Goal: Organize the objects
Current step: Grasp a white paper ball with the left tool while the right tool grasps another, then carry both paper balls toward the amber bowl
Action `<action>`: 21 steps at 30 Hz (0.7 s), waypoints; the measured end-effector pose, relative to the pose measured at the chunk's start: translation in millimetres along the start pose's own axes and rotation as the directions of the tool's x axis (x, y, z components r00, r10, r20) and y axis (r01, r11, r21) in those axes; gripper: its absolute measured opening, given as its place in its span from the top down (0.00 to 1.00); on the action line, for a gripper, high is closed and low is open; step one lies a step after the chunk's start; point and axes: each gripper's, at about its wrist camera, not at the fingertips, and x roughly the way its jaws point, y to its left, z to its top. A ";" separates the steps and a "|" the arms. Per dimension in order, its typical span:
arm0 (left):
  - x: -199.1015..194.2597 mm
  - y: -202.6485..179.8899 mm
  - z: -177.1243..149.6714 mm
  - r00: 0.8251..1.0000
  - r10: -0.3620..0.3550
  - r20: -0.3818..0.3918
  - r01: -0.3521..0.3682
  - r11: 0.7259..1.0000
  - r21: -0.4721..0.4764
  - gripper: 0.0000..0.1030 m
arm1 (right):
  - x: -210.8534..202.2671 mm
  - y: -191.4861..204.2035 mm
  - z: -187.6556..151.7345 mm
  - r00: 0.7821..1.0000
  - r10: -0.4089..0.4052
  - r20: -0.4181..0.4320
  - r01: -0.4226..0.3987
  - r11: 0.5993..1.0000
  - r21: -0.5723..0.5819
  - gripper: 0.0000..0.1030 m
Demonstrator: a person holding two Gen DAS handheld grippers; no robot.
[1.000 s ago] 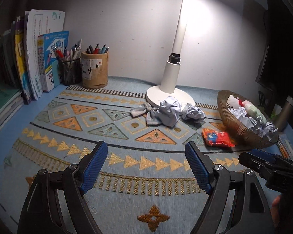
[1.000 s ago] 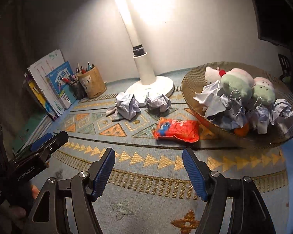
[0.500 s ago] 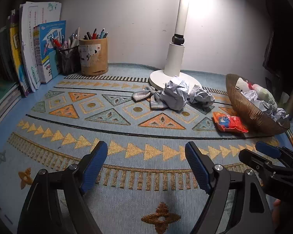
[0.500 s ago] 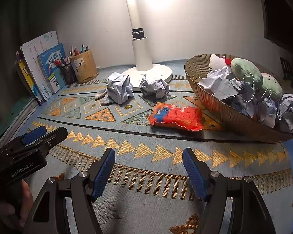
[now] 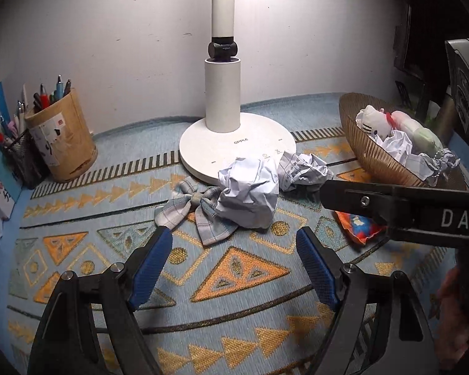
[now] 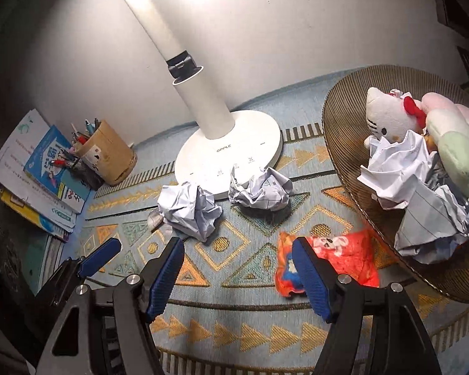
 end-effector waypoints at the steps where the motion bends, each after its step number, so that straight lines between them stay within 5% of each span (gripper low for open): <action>1: 6.7 -1.0 3.0 1.000 -0.002 -0.002 0.002 1.000 0.003 0.22 | 8.6 -0.1 4.3 1.000 -0.011 -0.006 0.011 1.000 0.022 0.32; 8: 36.0 -9.8 15.8 1.000 -0.006 -0.002 0.006 1.000 0.029 0.27 | 42.5 -5.8 24.0 0.997 -0.073 0.000 0.072 0.992 0.102 0.33; 11: 42.9 -7.2 15.3 1.000 -0.022 -0.017 0.022 1.000 0.011 0.47 | 52.3 -10.1 27.8 0.998 -0.062 -0.005 0.062 0.991 0.117 0.33; 13: 41.9 -5.7 15.6 0.999 -0.035 -0.011 0.035 0.999 0.005 0.51 | 57.6 -12.1 29.1 0.998 -0.070 0.003 0.069 0.991 0.113 0.33; 15: 39.8 -3.9 15.6 0.999 -0.046 -0.001 0.046 0.999 -0.001 0.53 | 63.0 -12.9 29.0 0.998 -0.069 0.004 0.068 0.993 0.100 0.44; 21: 24.5 -2.6 14.5 0.998 -0.061 0.029 0.062 0.998 -0.018 0.55 | 47.1 -3.3 22.1 0.998 -0.048 0.051 0.046 0.998 0.035 0.50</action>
